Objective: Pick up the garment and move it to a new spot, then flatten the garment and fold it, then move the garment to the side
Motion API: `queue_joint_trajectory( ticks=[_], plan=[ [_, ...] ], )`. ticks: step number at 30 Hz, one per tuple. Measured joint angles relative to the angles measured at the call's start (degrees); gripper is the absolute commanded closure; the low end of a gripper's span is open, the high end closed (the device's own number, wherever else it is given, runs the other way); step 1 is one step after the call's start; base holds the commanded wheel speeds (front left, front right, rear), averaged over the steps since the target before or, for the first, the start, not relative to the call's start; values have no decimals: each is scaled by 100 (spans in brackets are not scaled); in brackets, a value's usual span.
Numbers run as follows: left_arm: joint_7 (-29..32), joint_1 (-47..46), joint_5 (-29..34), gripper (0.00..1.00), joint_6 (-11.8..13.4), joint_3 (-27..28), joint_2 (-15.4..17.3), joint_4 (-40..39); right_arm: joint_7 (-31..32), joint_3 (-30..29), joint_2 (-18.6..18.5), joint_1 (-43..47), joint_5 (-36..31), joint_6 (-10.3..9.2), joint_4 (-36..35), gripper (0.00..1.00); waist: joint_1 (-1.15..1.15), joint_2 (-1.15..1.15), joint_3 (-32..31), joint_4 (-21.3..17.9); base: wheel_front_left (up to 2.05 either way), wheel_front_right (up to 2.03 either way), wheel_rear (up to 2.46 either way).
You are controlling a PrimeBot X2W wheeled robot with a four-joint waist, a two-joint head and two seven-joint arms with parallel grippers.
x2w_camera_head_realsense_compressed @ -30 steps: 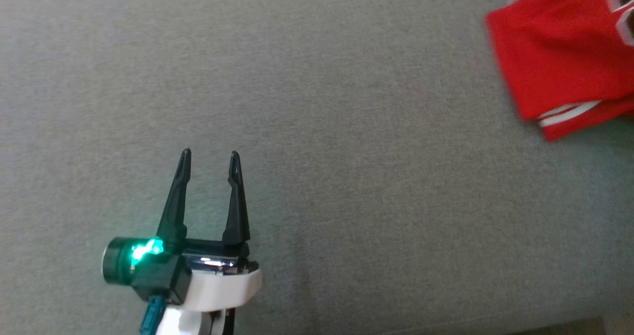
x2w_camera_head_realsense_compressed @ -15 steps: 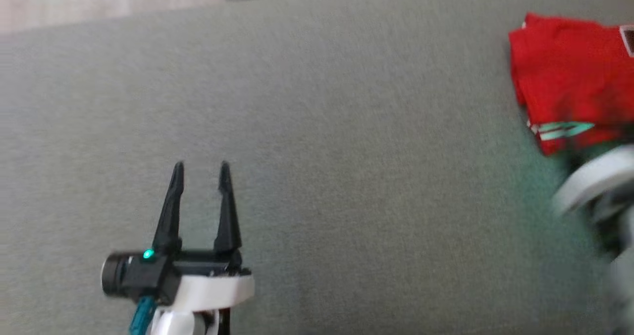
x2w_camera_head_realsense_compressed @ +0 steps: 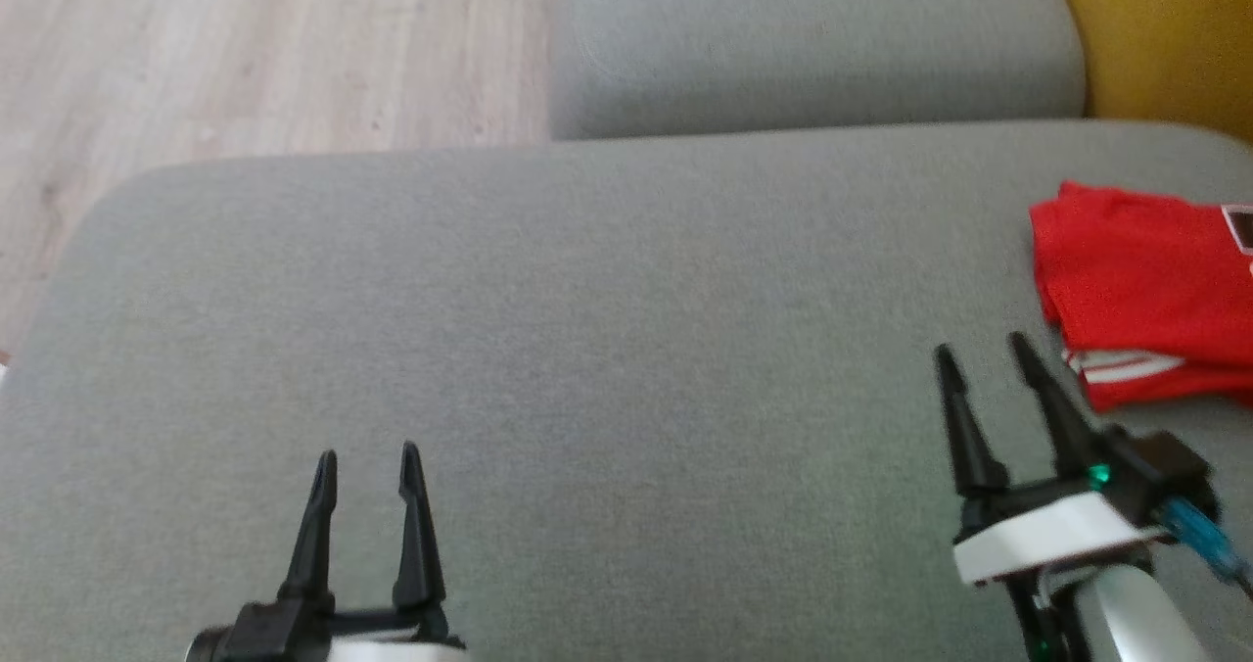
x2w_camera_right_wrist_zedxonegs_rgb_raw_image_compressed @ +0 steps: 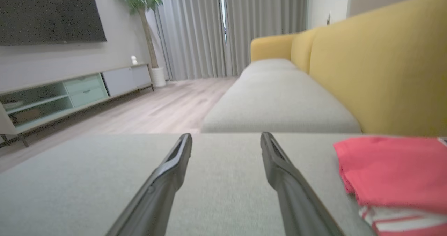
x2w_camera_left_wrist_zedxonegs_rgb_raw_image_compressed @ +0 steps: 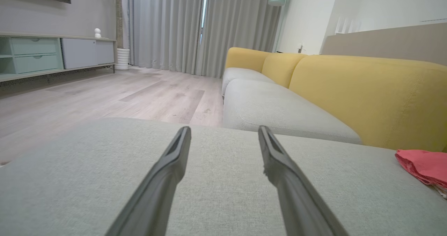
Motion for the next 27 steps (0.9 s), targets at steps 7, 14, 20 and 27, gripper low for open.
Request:
queue_joint_trajectory(
  ticks=[7,14,20,27],
  plan=[
    [0,493,53,0,-125,280,7,-145,-16,-328,311,1099,-569,0,-871,0,0,0,-351,16,0,0,0],
    [1,878,244,0,-250,382,9,-286,-16,-488,453,1617,-648,0,-1001,0,1,0,-487,-36,0,0,0],
    [1,884,322,0,-296,383,10,-314,-16,-471,460,1618,-649,0,-999,0,1,0,-515,-29,0,0,0],
    [4,905,407,100,-299,372,7,-154,-9,-461,480,1629,-648,0,-818,100,1,0,-525,-13,0,0,0]
  ],
)
